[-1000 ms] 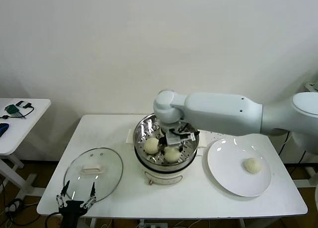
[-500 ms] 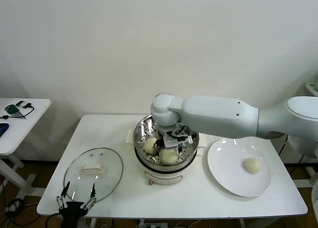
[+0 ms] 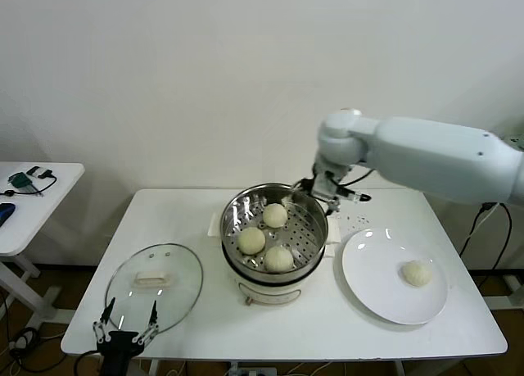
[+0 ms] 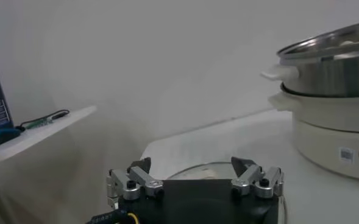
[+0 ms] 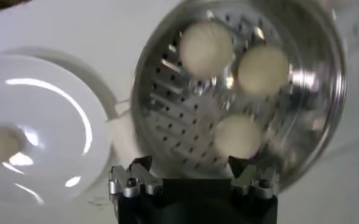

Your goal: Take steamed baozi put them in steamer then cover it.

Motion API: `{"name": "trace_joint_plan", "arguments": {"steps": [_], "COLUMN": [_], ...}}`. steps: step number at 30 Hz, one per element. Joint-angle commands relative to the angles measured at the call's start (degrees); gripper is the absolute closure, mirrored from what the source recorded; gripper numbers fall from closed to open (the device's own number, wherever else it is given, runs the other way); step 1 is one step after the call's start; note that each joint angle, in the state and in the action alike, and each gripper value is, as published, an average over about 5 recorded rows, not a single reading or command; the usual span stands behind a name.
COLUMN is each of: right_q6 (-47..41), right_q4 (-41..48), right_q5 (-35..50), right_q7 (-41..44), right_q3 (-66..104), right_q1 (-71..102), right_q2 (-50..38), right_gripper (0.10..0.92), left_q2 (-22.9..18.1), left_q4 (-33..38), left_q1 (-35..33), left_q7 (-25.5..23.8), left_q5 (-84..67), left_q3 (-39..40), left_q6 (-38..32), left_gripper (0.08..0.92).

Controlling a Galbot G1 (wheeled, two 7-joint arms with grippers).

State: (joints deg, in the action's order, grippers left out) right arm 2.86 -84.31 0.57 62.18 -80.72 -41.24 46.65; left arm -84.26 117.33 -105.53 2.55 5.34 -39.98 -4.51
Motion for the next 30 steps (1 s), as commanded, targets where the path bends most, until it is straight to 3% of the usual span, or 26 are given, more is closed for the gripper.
{"name": "trace_joint_plan", "arguments": {"steps": [1,11,19,30], "right_q6": [-19.46,-17.97,-17.42,-17.06], "right_q4": [1.17,7.79,16.27,22.65], "right_q5": [8.22,-2.23,-4.74,-5.33], "right_q7": [-2.5,0.43,0.33,0.27], "right_q3": [-1.11,16.51,29.48,32.98], "right_q1": [3.07,29.12,43.15,45.46], "right_q2": [-19.43,-24.68,-20.19,-12.62], "right_gripper": [0.203,0.203,0.203,0.203], "left_q2": [0.08,-0.41,-0.59,-0.96], "left_q4": [0.34,0.8,0.57,0.14], "left_q1": [-0.1,-0.3,-1.27,-1.24], "left_q7": [-0.05,-0.06,0.01,0.0], "left_q5": [-0.28,0.25,0.18,0.41], "left_q3": [-0.12,-0.35,-1.03,-1.53], "left_q6": [0.16,0.46,0.02,0.18], "left_gripper": [0.177,0.177,0.177,0.177]}}
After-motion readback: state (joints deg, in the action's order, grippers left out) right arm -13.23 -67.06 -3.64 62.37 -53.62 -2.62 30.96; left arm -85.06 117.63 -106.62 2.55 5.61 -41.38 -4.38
